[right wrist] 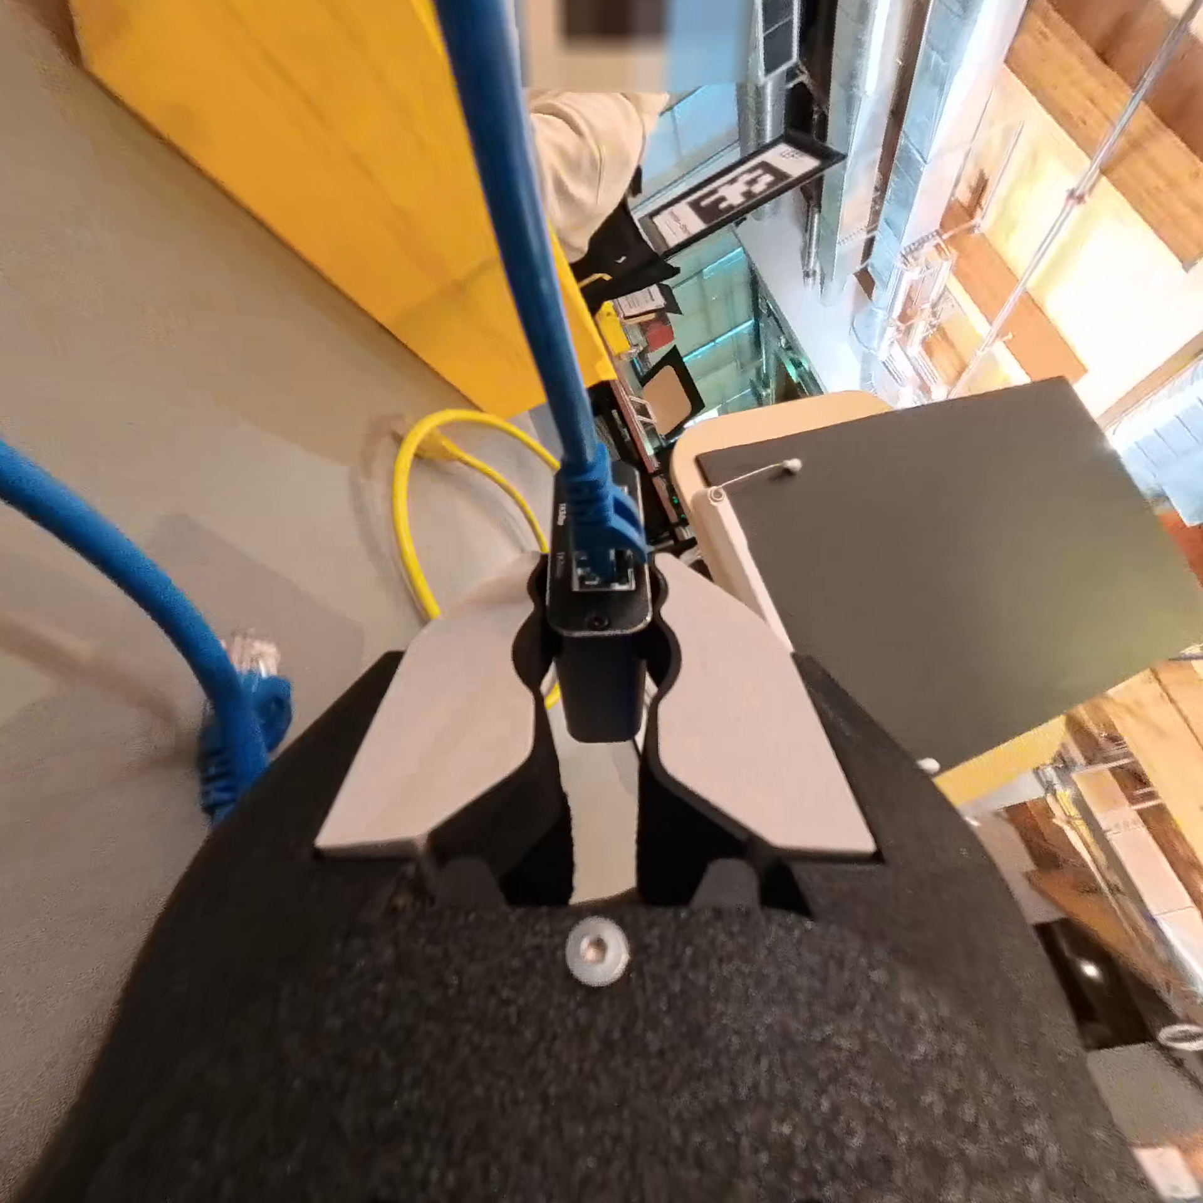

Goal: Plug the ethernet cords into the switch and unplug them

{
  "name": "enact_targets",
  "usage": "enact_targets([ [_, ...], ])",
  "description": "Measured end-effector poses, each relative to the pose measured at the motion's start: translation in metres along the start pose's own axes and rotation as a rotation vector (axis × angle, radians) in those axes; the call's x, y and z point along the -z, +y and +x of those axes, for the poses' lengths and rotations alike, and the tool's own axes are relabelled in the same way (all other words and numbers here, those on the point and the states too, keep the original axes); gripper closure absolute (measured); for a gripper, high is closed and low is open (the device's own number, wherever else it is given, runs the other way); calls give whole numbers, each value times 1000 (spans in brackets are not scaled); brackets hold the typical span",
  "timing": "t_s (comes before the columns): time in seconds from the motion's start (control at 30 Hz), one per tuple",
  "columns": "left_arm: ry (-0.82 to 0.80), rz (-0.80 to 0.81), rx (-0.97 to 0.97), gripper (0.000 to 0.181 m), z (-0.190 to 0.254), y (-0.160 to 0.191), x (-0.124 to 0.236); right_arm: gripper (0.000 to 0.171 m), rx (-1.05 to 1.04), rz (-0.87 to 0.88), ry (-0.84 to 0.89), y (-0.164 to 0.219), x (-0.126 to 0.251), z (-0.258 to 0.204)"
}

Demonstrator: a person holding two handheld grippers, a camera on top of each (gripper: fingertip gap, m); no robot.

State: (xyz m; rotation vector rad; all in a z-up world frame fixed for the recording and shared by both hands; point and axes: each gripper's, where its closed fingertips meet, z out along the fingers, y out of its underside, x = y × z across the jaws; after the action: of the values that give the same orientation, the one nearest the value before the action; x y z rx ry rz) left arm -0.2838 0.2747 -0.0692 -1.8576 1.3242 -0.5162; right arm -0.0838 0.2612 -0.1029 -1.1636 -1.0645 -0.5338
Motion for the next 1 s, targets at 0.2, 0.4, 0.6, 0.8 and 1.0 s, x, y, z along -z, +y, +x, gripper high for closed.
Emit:
enact_targets([
  [0.2,-77,-411,-46,152,-102,65,-29,145,49,-1,-52,0,-3,-14],
  [0.4,8,-534,-40,152,-121,87,-78,145,33,-16,-71,3,-1,-16],
  [0.6,99,-569,-63,172,-111,102,-88,145,5,-21,-89,6,-5,-18],
  [0.8,-106,-515,-119,175,-130,78,-52,145,13,-30,-89,7,-6,-18],
  [1.0,-265,-337,-71,177,-131,8,34,145,22,-30,-79,6,-6,-16],
])
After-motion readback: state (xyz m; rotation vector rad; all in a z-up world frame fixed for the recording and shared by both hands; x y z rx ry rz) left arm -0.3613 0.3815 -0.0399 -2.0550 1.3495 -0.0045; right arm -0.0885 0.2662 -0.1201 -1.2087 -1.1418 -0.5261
